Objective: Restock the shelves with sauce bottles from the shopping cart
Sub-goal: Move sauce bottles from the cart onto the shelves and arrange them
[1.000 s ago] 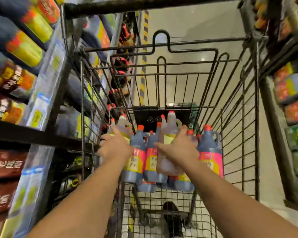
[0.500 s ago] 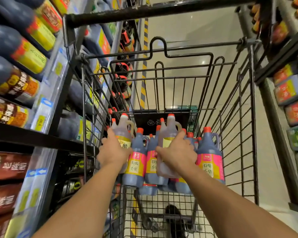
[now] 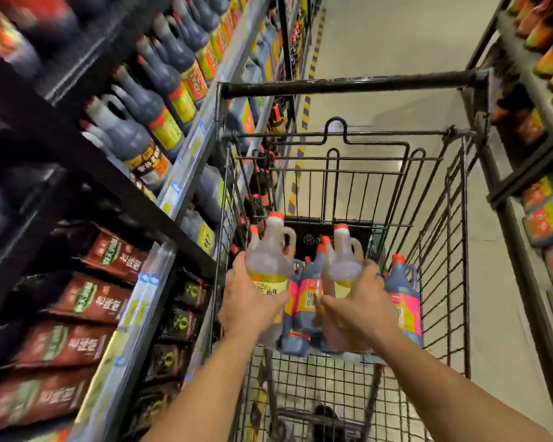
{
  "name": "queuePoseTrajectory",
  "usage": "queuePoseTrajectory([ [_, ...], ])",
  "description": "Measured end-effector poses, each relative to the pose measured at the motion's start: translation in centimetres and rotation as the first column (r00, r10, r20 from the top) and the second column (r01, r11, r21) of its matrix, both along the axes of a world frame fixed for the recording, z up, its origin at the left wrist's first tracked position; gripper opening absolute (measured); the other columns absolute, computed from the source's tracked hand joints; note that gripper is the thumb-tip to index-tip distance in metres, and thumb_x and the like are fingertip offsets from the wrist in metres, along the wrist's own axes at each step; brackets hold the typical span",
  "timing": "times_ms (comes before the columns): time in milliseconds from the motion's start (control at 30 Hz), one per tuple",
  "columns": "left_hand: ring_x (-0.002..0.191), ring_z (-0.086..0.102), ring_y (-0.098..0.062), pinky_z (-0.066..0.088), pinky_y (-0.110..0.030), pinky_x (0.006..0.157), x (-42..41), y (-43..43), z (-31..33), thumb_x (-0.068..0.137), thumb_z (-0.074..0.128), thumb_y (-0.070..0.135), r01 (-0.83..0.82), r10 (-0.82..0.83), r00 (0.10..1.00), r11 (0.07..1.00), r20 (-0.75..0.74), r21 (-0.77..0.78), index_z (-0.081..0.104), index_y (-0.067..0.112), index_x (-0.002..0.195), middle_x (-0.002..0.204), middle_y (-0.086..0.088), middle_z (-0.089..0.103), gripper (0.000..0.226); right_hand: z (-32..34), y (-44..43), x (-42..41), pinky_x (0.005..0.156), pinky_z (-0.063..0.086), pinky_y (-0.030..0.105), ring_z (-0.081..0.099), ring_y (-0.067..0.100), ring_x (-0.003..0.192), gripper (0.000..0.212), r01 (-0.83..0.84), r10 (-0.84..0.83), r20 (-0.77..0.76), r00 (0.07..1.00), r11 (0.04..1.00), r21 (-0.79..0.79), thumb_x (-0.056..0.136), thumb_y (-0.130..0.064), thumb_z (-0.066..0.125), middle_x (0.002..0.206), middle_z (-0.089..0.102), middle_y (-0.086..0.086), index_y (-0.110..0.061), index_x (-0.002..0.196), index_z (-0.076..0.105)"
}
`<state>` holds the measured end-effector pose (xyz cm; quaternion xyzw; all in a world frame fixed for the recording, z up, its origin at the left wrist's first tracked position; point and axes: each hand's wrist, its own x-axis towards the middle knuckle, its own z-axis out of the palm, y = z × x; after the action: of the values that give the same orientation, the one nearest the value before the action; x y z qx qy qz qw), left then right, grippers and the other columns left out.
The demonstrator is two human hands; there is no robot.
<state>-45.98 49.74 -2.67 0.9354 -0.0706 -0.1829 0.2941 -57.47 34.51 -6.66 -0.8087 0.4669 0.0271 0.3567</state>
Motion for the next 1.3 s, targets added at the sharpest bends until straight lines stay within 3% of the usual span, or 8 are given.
queuePoseTrajectory([
  [267, 0.12, 0.054, -0.02, 0.049, -0.042, 0.095, -6.2, 6.9, 8.6, 0.039, 0.075, 0.058, -0.081, 0.103, 0.992, 0.963, 0.073, -0.257, 0.03, 0.035, 0.141, 0.137, 0.006, 0.05, 0.114, 9.3, 5.6, -4.0, 0.075, 0.055, 0.045, 0.062, 0.031, 0.098, 0.096, -0.018, 0.027, 0.225, 0.974, 0.999, -0.039, 0.043, -0.064, 0.064, 0.111, 0.054, 0.005, -0.017, 0.121, 0.035],
  [367, 0.115, 0.057, -0.018, 0.05, -0.042, 0.093, -8.3, 10.3, 11.7, 0.039, 0.077, 0.058, -0.081, 0.13, 0.984, 0.939, 0.126, -0.334, 0.032, 0.041, 0.131, 0.13, 0.008, 0.054, 0.103, 12.6, 8.0, -5.3, 0.08, 0.054, 0.044, 0.06, 0.028, 0.104, 0.096, -0.071, 0.09, 0.324, 0.942, 0.995, -0.069, 0.05, -0.051, 0.076, 0.12, 0.054, 0.005, -0.016, 0.13, 0.034],
  [567, 0.111, 0.057, -0.006, 0.05, -0.021, 0.082, -12.7, 17.9, 17.3, 0.041, 0.083, 0.049, -0.088, 0.216, 0.951, 0.873, 0.22, -0.479, 0.036, 0.039, 0.135, 0.127, 0.016, 0.056, 0.105, 19.1, 13.5, -7.5, 0.062, 0.043, 0.013, 0.056, 0.011, 0.085, 0.085, -0.132, 0.201, 0.536, 0.82, 0.977, -0.165, 0.041, -0.045, 0.079, 0.104, 0.057, -0.002, -0.025, 0.114, 0.043],
  [633, 0.105, 0.057, -0.003, 0.045, -0.011, 0.074, -14.2, 20.5, 19.1, 0.044, 0.083, 0.046, -0.08, 0.252, 0.93, 0.849, 0.268, -0.522, 0.039, 0.043, 0.128, 0.12, 0.02, 0.056, 0.095, 21.2, 15.8, -7.9, 0.07, 0.047, 0.018, 0.059, 0.013, 0.092, 0.097, -0.183, 0.244, 0.57, 0.785, 0.97, -0.163, 0.037, -0.048, 0.077, 0.108, 0.058, -0.002, -0.019, 0.123, 0.042],
  [767, 0.107, 0.057, -0.001, 0.051, -0.027, 0.086, -17.2, 25.8, 22.6, 0.049, 0.086, 0.038, -0.083, 0.331, 0.896, 0.779, 0.296, -0.621, 0.039, 0.048, 0.123, 0.12, 0.021, 0.055, 0.088, 24.5, 20.7, -8.7, 0.081, 0.047, 0.026, 0.057, 0.016, 0.1, 0.107, -0.276, 0.354, 0.606, 0.712, 0.935, -0.222, 0.036, -0.054, 0.077, 0.115, 0.055, 0.001, -0.02, 0.129, 0.036],
  [1000, 0.103, 0.057, 0.006, 0.045, -0.008, 0.076, -21.8, 35.3, 25.9, 0.044, 0.087, 0.038, -0.137, 0.489, 0.797, 0.718, 0.354, -0.683, 0.031, 0.062, 0.115, 0.118, 0.019, 0.057, 0.093, 28.8, 30.6, -9.5, 0.102, 0.045, 0.04, 0.053, 0.022, 0.118, 0.118, -0.438, 0.503, 0.677, 0.538, 0.852, -0.286, 0.038, -0.045, 0.084, 0.13, 0.05, 0.005, -0.015, 0.139, 0.032],
  [1200, 0.11, 0.057, -0.004, 0.049, -0.016, 0.084, -24.8, 42.8, 26.5, 0.047, 0.09, 0.031, -0.199, 0.623, 0.672, 0.673, 0.4, -0.713, 0.034, 0.041, 0.126, 0.125, 0.011, 0.054, 0.098, 31.0, 38.5, -10.7, 0.104, 0.043, 0.038, 0.051, 0.019, 0.119, 0.113, -0.566, 0.59, 0.72, 0.366, 0.755, -0.331, 0.04, -0.04, 0.088, 0.13, 0.049, 0.001, -0.017, 0.138, 0.036],
  [1300, 0.108, 0.056, 0.001, 0.045, -0.006, 0.079, -25.7, 45.9, 26.6, 0.047, 0.091, 0.026, -0.236, 0.676, 0.615, 0.65, 0.407, -0.723, 0.034, 0.038, 0.126, 0.123, 0.011, 0.054, 0.098, 31.5, 41.8, -10.5, 0.101, 0.046, 0.039, 0.052, 0.018, 0.118, 0.11, -0.624, 0.609, 0.732, 0.306, 0.709, -0.329, 0.04, -0.039, 0.088, 0.127, 0.049, 0.0, -0.019, 0.136, 0.038],
])
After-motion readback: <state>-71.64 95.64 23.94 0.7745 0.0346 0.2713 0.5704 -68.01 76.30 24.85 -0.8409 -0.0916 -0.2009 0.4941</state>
